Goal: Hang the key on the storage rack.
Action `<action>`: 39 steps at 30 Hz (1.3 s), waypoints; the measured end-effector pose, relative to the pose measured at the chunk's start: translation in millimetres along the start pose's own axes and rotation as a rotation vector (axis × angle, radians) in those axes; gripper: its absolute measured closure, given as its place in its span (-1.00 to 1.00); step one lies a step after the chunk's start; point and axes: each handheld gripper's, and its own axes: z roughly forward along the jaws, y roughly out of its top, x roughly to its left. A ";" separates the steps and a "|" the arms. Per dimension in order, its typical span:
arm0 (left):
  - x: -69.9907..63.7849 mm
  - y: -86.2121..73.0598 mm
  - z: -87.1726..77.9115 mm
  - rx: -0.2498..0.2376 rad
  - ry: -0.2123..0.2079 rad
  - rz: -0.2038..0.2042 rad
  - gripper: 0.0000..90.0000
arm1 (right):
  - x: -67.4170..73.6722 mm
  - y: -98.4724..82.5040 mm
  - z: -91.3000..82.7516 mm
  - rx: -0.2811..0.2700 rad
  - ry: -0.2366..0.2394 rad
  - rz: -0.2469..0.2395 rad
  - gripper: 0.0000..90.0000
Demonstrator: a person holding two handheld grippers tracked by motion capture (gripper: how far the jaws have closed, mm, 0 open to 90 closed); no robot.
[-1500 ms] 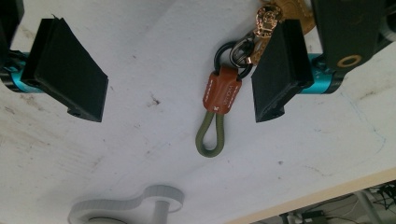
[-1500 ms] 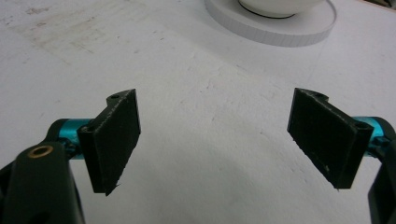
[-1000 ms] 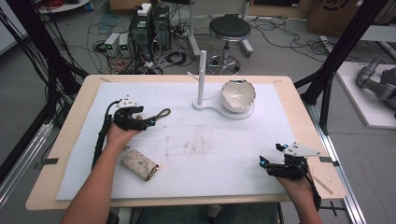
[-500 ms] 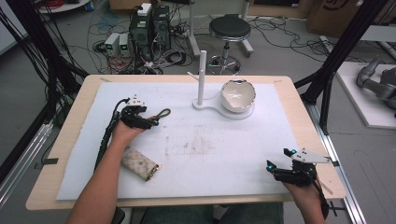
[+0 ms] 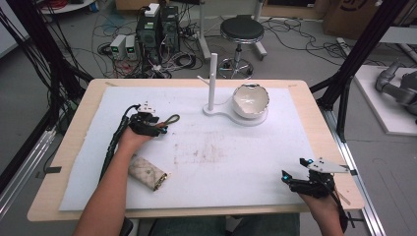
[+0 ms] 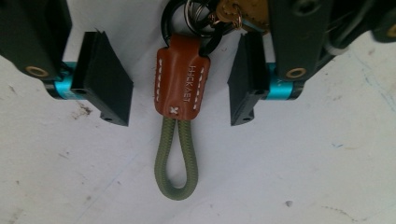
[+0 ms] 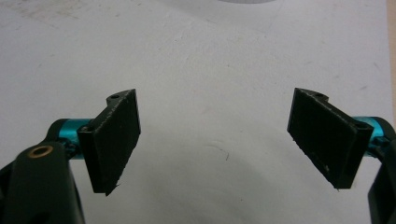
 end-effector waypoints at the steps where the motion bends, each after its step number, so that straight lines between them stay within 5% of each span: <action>1: 0.1 -0.1 -0.3 0.000 -0.002 0.003 -0.02 | 0.1 0.2 0.5 -0.002 0.000 -0.005 -0.62; 10: 0.0 -0.6 -3.9 0.001 -0.010 0.037 0.48 | 0.8 0.3 2.5 0.008 0.005 -0.008 -0.62; 21: 0.0 0.9 -10.1 -0.004 -0.009 0.062 0.55 | -1.5 0.0 2.0 0.002 -0.003 0.001 -0.62; 32: -5.3 9.7 -25.6 -0.086 -0.012 0.065 0.56 | 0.4 3.2 6.1 0.000 0.006 -0.013 -0.62; 39: -13.5 19.0 -49.4 -0.169 -0.009 0.068 0.56 | 4.0 9.3 13.5 -0.004 0.024 -0.026 -0.62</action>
